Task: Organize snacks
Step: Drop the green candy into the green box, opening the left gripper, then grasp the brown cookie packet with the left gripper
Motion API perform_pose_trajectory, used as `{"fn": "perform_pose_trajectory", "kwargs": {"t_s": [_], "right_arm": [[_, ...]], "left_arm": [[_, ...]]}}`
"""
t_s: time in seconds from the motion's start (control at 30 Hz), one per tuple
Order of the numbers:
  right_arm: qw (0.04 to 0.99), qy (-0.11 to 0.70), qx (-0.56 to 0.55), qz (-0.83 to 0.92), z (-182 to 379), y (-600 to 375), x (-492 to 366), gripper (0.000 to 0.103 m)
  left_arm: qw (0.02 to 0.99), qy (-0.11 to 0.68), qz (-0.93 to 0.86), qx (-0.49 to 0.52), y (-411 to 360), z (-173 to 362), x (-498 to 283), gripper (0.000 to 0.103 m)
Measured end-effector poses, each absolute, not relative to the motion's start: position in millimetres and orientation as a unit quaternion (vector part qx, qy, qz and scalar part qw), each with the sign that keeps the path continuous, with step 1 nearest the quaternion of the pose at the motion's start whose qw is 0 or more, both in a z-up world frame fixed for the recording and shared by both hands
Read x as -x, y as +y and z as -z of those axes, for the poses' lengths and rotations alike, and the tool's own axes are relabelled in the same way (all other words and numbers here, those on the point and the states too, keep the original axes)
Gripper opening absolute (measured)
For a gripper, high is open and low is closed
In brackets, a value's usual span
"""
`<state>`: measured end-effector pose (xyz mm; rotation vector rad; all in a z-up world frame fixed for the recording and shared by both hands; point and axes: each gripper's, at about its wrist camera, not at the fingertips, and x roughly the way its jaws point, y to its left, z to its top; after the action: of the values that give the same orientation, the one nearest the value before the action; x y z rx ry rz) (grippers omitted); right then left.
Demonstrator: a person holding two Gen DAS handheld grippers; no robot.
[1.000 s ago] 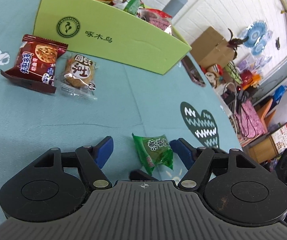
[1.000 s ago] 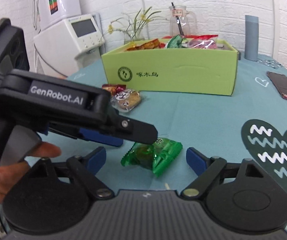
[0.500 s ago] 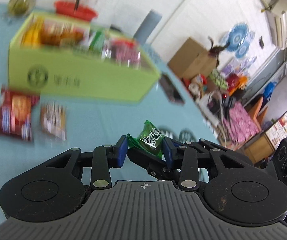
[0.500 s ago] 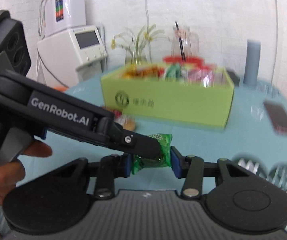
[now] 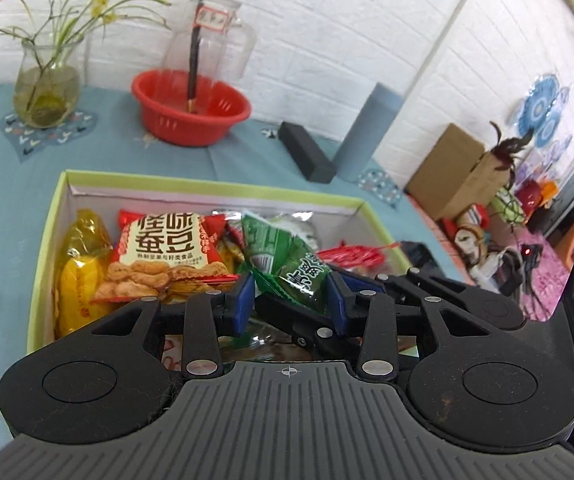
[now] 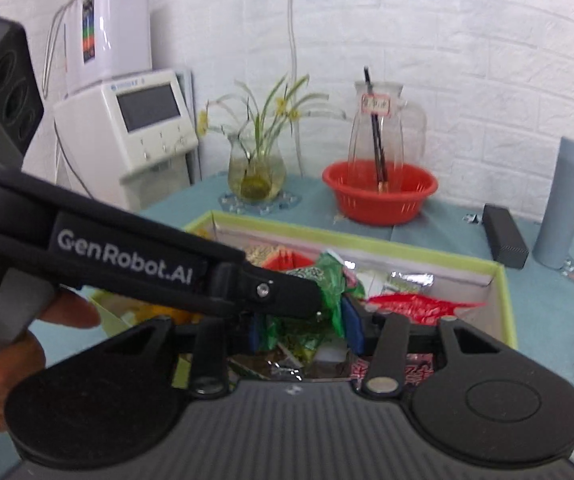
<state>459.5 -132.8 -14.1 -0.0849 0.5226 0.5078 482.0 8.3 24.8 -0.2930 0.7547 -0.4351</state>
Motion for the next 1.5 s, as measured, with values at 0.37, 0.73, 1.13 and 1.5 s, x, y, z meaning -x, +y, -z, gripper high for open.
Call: {"fn": "perform_pose_trajectory", "kwargs": {"t_s": [0.37,0.73,1.13,1.5], "right_arm": [[0.959,0.178,0.053,-0.212,-16,-151,-386,0.095],[0.954,0.208,0.04,-0.211,2,-152,-291,0.1],[0.918,0.28,0.07,-0.271,52,-96,-312,0.1],[0.914,0.311,0.06,-0.255,78,-84,-377,0.1]], "left_arm": [[0.931,0.293,0.195,0.099,5,-54,-408,0.059],[0.942,0.258,0.204,0.071,13,-76,-312,0.065],[0.886,0.381,0.187,0.186,83,-5,-362,0.053],[0.892,0.409,0.101,0.164,117,35,-401,0.052]]}}
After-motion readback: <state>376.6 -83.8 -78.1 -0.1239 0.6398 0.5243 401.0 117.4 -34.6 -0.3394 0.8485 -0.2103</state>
